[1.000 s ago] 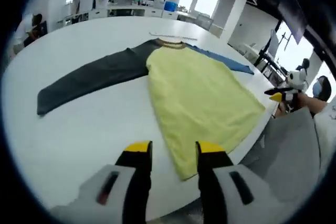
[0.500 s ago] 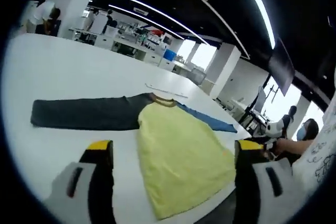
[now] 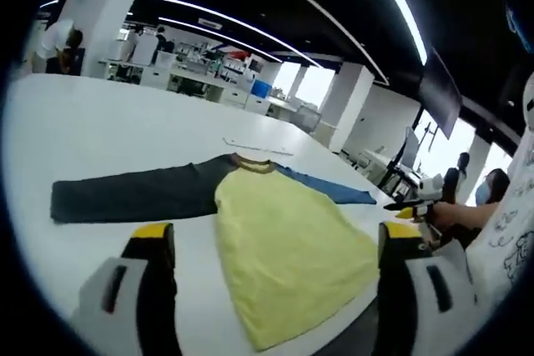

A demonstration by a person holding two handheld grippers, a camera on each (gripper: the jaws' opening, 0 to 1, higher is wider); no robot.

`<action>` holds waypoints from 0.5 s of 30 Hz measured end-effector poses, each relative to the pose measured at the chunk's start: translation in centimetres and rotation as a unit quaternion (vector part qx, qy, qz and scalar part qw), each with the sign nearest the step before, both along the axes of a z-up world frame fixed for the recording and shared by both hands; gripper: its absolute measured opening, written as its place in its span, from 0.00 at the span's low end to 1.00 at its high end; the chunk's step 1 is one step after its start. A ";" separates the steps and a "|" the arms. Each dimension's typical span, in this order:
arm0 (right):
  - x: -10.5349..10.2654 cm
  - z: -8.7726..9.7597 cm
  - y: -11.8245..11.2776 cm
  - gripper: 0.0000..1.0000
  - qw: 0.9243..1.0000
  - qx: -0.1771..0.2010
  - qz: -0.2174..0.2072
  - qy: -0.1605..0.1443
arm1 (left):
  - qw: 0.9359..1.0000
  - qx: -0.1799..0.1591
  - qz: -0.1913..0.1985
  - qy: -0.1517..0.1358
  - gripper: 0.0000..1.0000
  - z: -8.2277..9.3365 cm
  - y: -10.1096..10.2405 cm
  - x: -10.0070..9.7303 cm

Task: Fold the garment on the visible template until the final outline fits inside the template.

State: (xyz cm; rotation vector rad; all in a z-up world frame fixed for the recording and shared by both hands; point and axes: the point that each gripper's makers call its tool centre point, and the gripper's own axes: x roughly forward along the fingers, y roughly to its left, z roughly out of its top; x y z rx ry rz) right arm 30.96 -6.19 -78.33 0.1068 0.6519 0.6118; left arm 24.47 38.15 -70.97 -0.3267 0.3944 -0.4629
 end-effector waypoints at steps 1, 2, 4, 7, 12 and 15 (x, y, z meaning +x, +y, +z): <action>0.2 0.0 -0.4 0.99 1.000 0.000 -0.005 -0.001 | 1.000 0.003 0.000 0.004 0.99 -0.1 0.0 -0.1; 0.5 0.0 -0.8 0.98 1.000 -0.002 -0.011 -0.002 | 1.000 0.005 -0.002 0.005 0.99 -0.2 0.0 -0.2; 1.8 0.4 -2.4 0.94 0.999 -0.009 -0.035 -0.023 | 1.000 0.009 -0.003 0.011 0.99 -0.4 -0.1 -0.3; 3.2 0.6 -4.8 0.92 0.996 -0.009 -0.078 -0.029 | 1.000 0.004 -0.001 0.015 0.99 -0.5 -0.1 -0.4; 5.9 1.1 -8.7 0.84 0.988 -0.002 -0.145 -0.058 | 1.000 0.011 0.001 0.027 0.95 -1.2 0.0 -0.7; 7.1 0.8 -10.8 0.73 0.985 -0.011 -0.163 -0.059 | 1.000 0.006 0.005 0.030 0.96 -1.3 0.0 -0.7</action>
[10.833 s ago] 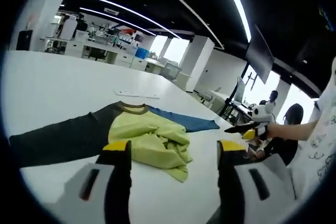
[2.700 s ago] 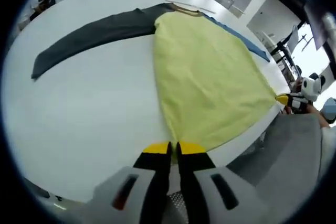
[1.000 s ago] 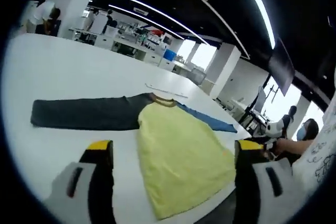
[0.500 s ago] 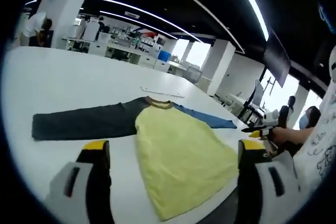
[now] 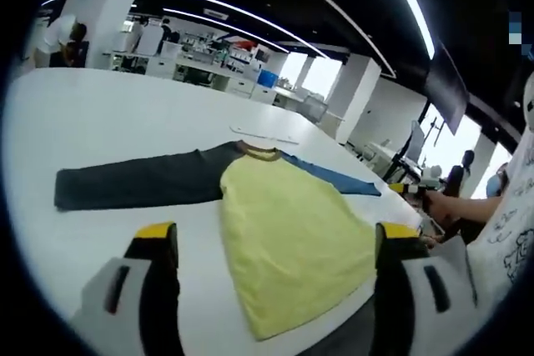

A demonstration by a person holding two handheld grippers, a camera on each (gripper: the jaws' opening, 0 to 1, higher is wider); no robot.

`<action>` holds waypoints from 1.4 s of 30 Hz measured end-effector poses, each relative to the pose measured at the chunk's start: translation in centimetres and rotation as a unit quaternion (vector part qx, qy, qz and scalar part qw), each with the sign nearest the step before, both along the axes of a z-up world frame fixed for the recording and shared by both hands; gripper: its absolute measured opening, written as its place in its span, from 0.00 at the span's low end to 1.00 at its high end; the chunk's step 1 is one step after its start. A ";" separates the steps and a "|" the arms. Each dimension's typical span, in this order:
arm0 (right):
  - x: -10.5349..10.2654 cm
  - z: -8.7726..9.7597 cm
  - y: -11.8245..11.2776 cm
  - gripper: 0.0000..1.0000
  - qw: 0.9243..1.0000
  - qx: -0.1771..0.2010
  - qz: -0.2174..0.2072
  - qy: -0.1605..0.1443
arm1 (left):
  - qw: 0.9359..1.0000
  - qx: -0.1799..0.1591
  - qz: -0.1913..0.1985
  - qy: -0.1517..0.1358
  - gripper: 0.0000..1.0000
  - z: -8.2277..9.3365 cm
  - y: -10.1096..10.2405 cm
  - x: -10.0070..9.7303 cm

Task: Fold the garment on the visible template until the final outline fits inside the template.

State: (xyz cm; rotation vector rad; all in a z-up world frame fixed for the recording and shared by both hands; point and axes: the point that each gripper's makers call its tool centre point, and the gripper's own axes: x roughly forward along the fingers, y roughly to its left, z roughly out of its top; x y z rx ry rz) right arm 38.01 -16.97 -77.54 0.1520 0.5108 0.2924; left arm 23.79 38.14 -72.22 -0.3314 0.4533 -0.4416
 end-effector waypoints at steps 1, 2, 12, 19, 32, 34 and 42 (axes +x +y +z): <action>0.3 -0.2 -0.4 0.70 1.000 -0.001 -0.003 0.001 | 1.000 -0.001 0.001 -0.001 0.96 0.0 0.0 0.0; 0.6 -0.4 -0.9 0.67 1.000 -0.001 -0.009 0.003 | 1.000 -0.001 0.001 0.001 0.95 0.0 0.0 0.0; 2.8 -4.0 -4.9 0.42 0.997 -0.015 -0.055 0.052 | 1.000 -0.003 0.015 0.013 0.89 -0.5 0.1 0.1; 3.4 -5.7 -6.9 0.20 0.992 -0.027 -0.091 0.084 | 1.000 -0.002 0.022 0.022 0.86 -1.0 0.2 -0.4; 4.3 -6.9 -7.1 0.00 0.990 -0.049 -0.090 0.097 | 0.999 -0.005 0.026 0.037 0.84 -2.1 0.0 -0.7; 4.5 -6.9 -7.4 0.00 0.989 -0.059 -0.095 0.099 | 0.999 -0.005 0.025 0.037 0.83 -2.2 -0.1 -0.7; 4.9 -6.4 -7.8 0.00 0.985 -0.091 -0.106 0.099 | 0.999 -0.011 0.025 0.036 0.83 -2.3 -0.3 -0.5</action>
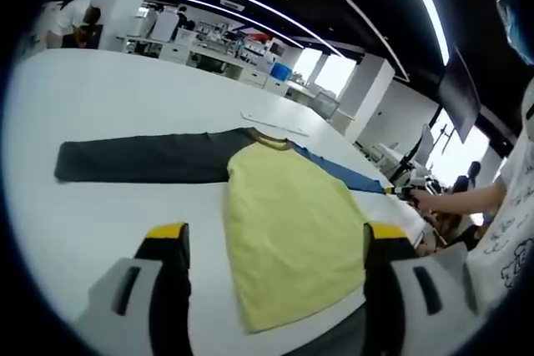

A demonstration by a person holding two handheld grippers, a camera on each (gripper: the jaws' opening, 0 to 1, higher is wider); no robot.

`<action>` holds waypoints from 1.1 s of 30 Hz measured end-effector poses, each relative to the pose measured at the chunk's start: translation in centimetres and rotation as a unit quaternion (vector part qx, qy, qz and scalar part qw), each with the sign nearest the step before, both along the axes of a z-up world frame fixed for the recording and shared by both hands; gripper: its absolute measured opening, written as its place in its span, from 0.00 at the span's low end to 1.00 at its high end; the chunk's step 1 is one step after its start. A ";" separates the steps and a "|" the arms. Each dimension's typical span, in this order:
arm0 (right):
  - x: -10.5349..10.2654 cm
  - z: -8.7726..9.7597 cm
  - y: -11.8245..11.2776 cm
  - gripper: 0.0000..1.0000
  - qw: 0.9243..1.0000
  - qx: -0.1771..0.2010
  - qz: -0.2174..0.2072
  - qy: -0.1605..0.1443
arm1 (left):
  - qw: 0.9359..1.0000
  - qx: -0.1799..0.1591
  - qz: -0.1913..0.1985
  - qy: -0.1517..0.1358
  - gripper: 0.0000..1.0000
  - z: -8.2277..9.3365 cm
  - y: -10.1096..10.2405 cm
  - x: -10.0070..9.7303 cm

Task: Fold the garment on the visible template until the final outline fits inside the template.

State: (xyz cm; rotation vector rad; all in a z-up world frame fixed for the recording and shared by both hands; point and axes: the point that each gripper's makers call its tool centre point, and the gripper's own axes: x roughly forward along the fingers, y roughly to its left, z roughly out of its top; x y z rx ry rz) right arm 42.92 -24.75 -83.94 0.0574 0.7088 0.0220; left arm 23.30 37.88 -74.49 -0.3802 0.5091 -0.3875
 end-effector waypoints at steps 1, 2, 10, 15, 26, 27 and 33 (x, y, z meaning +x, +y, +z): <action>0.2 0.0 -0.1 0.00 1.000 -0.001 0.001 0.001 | 1.000 -0.001 0.000 0.001 0.83 -0.1 0.0 0.0; 0.3 0.0 -0.1 0.00 1.000 -0.002 0.001 0.004 | 1.000 -0.001 0.000 0.001 0.83 -0.1 0.0 0.1; 1.3 2.9 0.9 0.00 1.000 0.001 0.020 -0.024 | 1.000 0.000 -0.012 -0.002 0.83 -0.4 0.0 0.4; 1.1 6.3 4.0 0.00 0.997 0.020 0.045 -0.053 | 1.000 -0.001 -0.025 -0.008 0.83 -0.4 -0.4 0.6; 3.4 11.0 12.8 0.00 0.986 0.039 0.142 -0.081 | 0.998 -0.004 -0.062 -0.017 0.83 0.4 0.3 1.0; 3.9 11.3 13.7 0.00 0.985 0.039 0.148 -0.083 | 0.998 -0.004 -0.065 -0.018 0.83 0.5 0.4 1.0; 4.0 12.1 19.4 0.00 0.980 0.054 0.172 -0.081 | 0.996 -0.001 -0.085 -0.024 0.81 1.8 1.3 1.0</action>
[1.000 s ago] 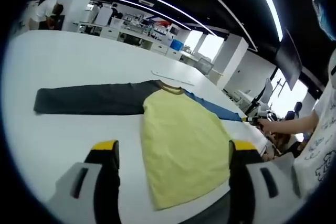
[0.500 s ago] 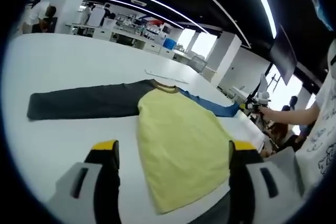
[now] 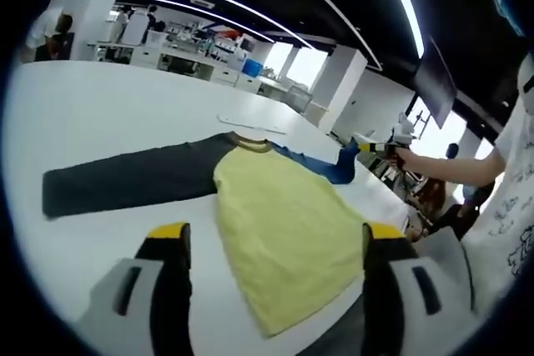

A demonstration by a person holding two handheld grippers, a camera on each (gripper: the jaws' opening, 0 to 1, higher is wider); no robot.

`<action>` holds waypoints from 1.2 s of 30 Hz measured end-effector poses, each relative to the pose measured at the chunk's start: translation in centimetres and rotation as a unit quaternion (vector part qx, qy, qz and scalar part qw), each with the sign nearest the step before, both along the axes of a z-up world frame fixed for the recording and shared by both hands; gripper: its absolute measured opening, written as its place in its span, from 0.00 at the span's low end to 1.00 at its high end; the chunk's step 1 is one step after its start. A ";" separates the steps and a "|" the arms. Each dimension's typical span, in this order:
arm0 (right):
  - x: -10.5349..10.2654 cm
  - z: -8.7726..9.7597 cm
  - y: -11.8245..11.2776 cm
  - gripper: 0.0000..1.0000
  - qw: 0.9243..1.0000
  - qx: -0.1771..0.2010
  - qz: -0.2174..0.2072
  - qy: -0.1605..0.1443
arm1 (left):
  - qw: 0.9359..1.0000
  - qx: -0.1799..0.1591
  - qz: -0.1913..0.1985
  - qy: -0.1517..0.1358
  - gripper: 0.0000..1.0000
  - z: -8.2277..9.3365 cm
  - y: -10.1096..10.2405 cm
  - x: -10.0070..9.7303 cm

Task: Fold the garment on the visible template until the final outline fits inside the template.

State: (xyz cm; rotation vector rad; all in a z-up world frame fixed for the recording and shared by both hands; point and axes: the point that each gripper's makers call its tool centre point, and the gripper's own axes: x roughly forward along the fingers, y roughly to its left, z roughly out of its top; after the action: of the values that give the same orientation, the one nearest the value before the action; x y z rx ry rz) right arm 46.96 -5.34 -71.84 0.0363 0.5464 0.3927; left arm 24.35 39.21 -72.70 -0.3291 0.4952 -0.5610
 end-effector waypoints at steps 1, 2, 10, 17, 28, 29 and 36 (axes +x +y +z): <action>0.2 0.0 0.8 0.00 1.000 0.004 0.005 0.001 | 1.000 0.002 -0.005 -0.002 0.80 0.2 0.1 0.0; 0.3 0.1 2.0 0.00 1.000 0.005 0.011 0.001 | 1.000 0.004 -0.011 -0.006 0.80 0.4 0.3 0.0; 0.2 0.3 9.4 0.00 0.999 0.026 0.036 -0.001 | 0.999 -0.001 -0.035 -0.005 0.80 0.2 1.7 0.0; 0.8 0.4 14.2 0.00 0.998 0.029 0.058 0.005 | 0.999 -0.009 -0.049 -0.009 0.78 -0.1 2.6 0.1; 0.8 0.5 21.0 0.00 0.995 0.039 0.088 0.010 | 0.997 -0.029 -0.066 -0.017 0.77 -0.6 3.5 0.8; 0.9 0.3 21.6 0.00 0.995 0.037 0.093 0.012 | 0.997 -0.029 -0.070 -0.018 0.76 -0.6 3.6 0.8; 1.3 0.2 25.8 0.00 0.993 0.049 0.107 0.016 | 0.996 -0.037 -0.073 -0.020 0.75 -0.9 4.4 1.2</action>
State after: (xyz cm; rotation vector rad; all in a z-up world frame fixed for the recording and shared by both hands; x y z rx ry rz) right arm 48.26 20.44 -71.64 0.0794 0.5646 0.6295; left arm 25.56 43.61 -73.58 -0.3535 0.4625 -0.7277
